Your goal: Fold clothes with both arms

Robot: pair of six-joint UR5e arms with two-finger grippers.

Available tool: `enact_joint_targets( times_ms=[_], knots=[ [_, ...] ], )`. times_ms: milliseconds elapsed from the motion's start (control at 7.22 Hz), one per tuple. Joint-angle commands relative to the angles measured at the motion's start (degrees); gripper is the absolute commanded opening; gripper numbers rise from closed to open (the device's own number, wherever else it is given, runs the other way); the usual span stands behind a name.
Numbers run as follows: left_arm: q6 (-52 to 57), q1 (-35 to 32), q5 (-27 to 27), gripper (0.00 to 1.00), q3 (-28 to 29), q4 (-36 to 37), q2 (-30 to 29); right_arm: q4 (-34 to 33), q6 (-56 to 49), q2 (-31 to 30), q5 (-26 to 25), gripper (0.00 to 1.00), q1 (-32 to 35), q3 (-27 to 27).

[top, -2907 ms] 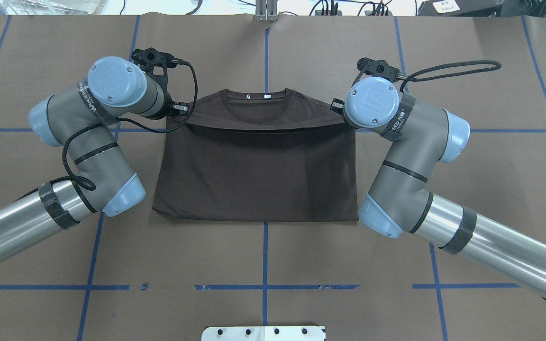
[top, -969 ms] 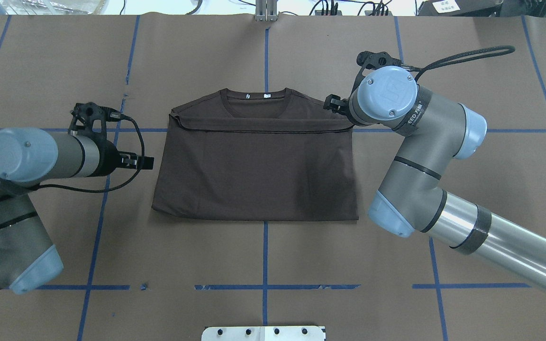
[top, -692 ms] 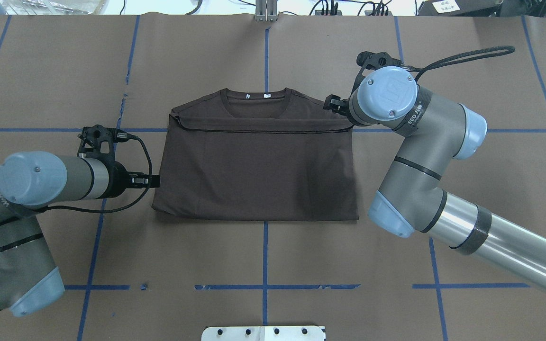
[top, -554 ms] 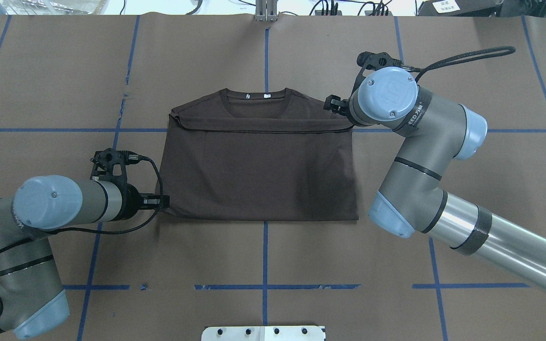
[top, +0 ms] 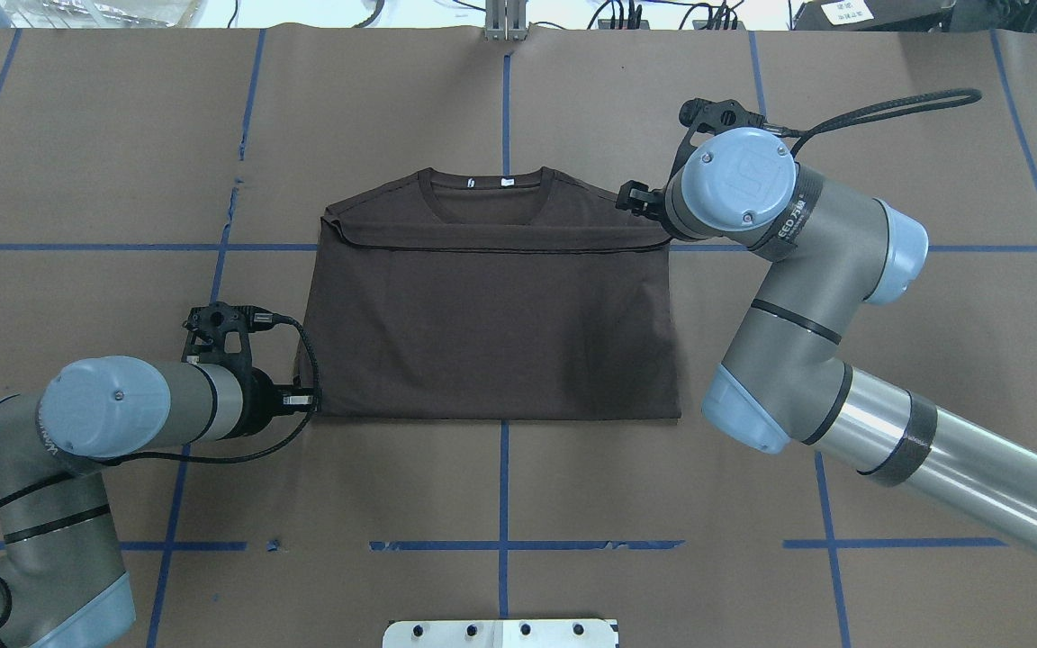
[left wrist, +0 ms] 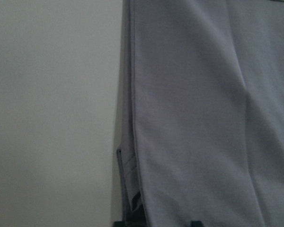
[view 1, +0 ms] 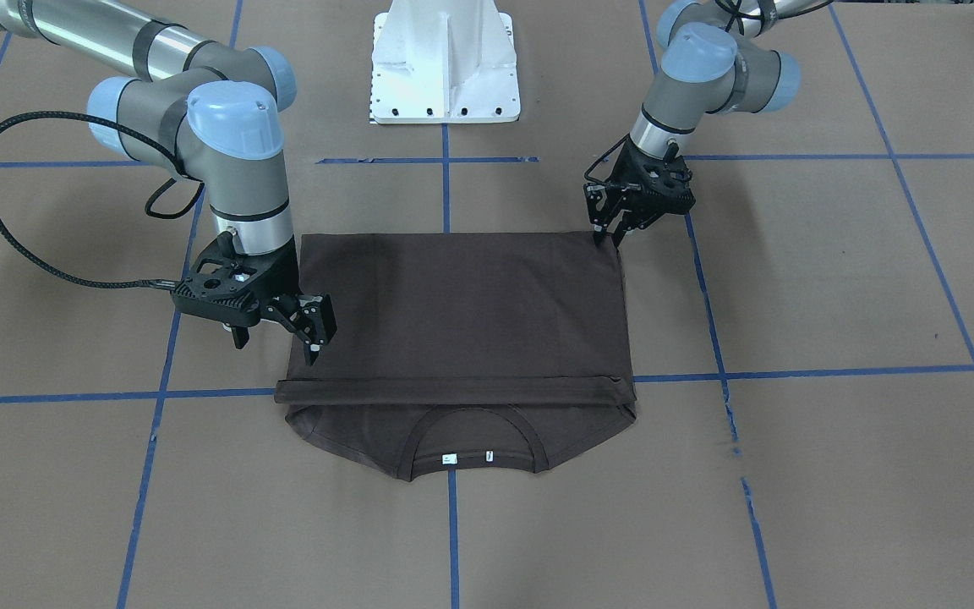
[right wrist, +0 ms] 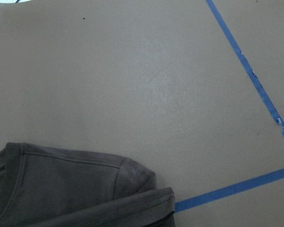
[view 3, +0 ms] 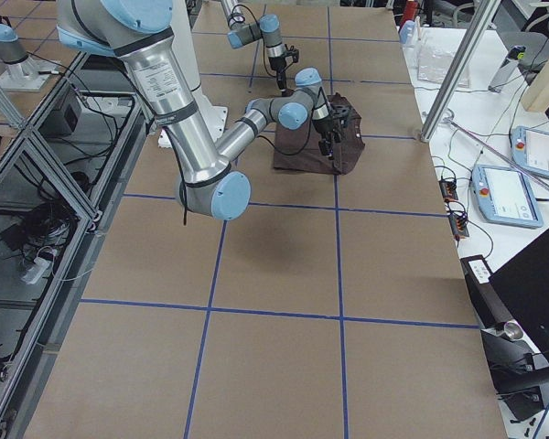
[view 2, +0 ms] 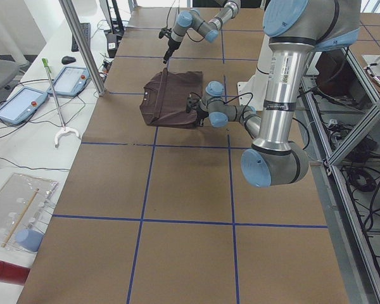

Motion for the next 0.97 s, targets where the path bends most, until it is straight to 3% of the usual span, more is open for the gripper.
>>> enact_joint_targets(
  times_ms=[0, 277, 415, 554, 831],
  knots=[
    [0.44, 0.03, 0.21, 0.00, -0.05, 0.10, 0.06, -0.02, 0.10, -0.12, 0.00, 1.00, 0.00, 0.04],
    [5.24, -0.58, 0.03, 0.00, 0.39, 0.01, 1.28, 0.06, 0.19, -0.12, -0.09, 1.00, -0.09, -0.05],
    [12.50, -4.58, 0.03, 0.00, 1.78, 0.36, 1.03, -0.02, 0.01, -0.12, -0.09, 1.00, -0.09, -0.14],
    [19.80, -10.45, -0.14, 0.00, 5.97, -0.16, 0.24, 0.06, 0.10, -0.12, -0.09, 1.00, -0.09, -0.05],
    [27.49, -20.23, -0.23, 0.00, 19.82, -0.17, -11.82, -0.02, 0.19, -0.04, -0.09, 1.00, -0.18, -0.05]
  ],
)
